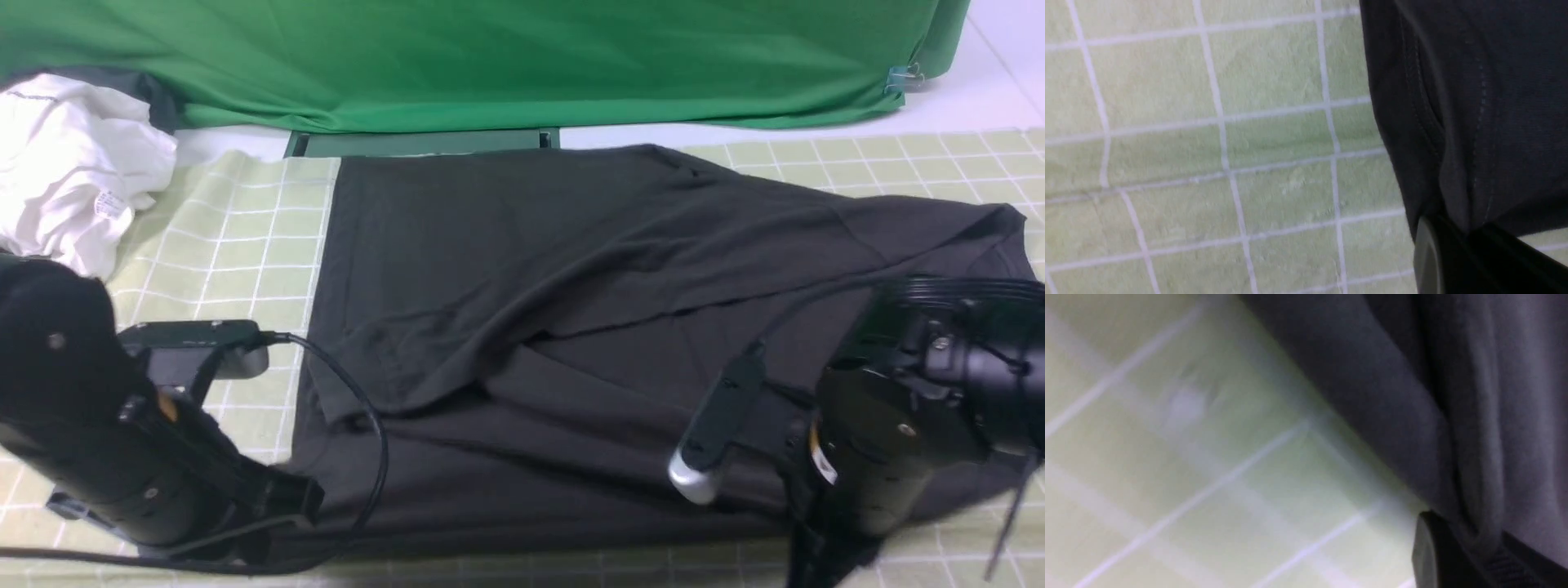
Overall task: Fold a long-sleeved shirt over a green coffee tablecloth.
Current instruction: 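Fold the black garment in half by bringing its near edge over to the far edge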
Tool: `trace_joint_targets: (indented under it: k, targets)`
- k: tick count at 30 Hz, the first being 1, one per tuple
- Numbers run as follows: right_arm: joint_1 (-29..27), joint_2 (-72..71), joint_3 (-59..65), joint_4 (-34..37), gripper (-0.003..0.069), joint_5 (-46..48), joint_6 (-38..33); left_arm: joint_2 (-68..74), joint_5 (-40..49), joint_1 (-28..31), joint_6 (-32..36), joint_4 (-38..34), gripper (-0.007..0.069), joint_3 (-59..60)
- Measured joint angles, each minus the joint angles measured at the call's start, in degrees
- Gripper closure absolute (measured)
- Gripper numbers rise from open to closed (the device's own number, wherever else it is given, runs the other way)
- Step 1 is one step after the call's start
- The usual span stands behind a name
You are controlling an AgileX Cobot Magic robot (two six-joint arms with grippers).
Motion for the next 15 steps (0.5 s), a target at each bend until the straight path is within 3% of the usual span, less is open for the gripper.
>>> trace_joint_targets:
  k: [8,15]
  targets:
    - [0.0,-5.5,5.4,4.1,0.0629,1.5,1.4,-6.1,0.7,-0.1,-0.1,-4.5,0.0607,5.0]
    - [0.0,-7.2,0.9,-1.3,0.0629,2.9,2.0,-7.7,-2.2,-0.1,-0.9,-5.0,0.0607,2.7]
